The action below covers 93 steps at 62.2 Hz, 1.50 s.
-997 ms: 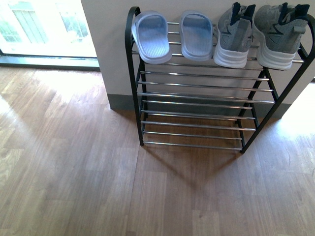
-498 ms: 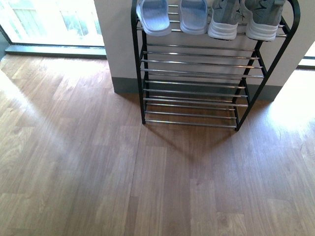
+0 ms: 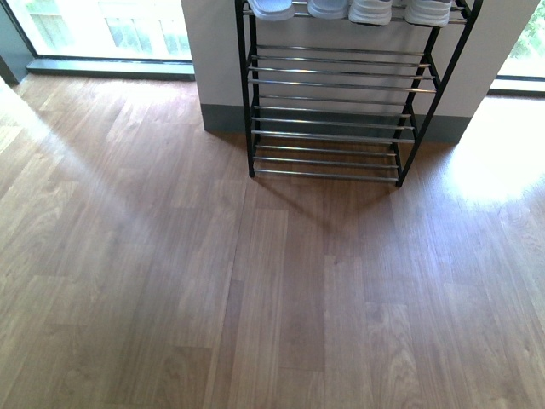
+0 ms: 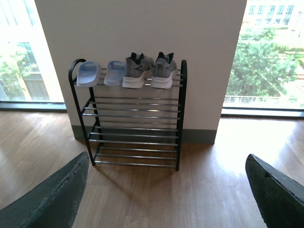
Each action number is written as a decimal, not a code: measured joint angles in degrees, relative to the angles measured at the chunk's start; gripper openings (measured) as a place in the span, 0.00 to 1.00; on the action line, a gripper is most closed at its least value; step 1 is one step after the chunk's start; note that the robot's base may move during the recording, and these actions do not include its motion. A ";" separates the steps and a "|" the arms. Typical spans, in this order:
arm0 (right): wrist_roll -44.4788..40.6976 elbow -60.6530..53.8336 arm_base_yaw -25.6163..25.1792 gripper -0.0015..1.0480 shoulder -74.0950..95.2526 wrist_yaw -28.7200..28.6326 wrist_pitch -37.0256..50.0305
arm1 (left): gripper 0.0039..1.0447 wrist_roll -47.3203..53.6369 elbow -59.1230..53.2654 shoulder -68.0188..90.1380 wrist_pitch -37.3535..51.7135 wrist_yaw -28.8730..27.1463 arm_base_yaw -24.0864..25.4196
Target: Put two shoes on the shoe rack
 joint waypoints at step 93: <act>0.00 0.00 0.00 0.91 -0.07 0.00 -0.02 | 0.91 0.00 0.00 0.00 0.00 0.00 0.02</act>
